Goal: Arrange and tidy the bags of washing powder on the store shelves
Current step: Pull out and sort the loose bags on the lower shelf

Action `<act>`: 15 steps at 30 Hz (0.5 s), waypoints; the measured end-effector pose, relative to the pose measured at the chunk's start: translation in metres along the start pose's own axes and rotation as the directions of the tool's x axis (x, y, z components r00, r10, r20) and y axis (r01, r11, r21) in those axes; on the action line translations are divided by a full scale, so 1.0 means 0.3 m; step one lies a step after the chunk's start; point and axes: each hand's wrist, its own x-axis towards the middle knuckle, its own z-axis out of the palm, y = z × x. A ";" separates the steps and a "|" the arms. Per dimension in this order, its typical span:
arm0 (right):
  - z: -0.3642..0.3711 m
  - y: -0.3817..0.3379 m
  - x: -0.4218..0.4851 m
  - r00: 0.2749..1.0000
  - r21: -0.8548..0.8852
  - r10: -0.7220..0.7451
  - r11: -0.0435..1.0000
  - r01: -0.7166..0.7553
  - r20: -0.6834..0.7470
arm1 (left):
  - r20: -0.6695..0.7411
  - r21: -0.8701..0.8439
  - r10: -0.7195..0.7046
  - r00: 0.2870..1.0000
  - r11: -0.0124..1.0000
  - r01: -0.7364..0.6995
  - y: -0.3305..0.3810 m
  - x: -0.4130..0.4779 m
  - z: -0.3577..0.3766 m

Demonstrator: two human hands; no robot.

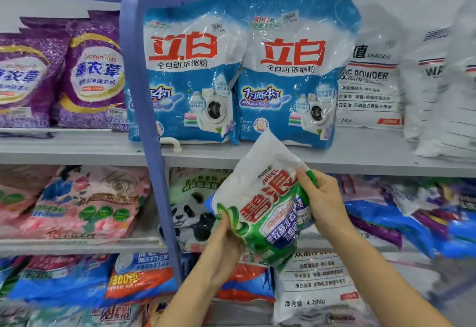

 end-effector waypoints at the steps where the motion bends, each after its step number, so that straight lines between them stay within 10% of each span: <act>1: -0.024 0.006 -0.004 0.998 -0.106 -0.048 0.993 0.044 -0.038 | -0.051 0.103 0.041 0.998 0.994 -0.036 0.022 -0.008 0.015; 7: -0.033 0.062 -0.082 0.932 -0.421 -0.305 0.884 0.202 -0.193 | -0.110 0.683 0.420 0.901 0.691 -0.239 0.179 -0.113 0.121; 15: 0.048 0.015 -0.082 0.832 -0.461 -0.519 0.798 0.389 -0.198 | 0.177 0.761 0.767 0.616 0.290 -0.580 0.383 -0.181 0.201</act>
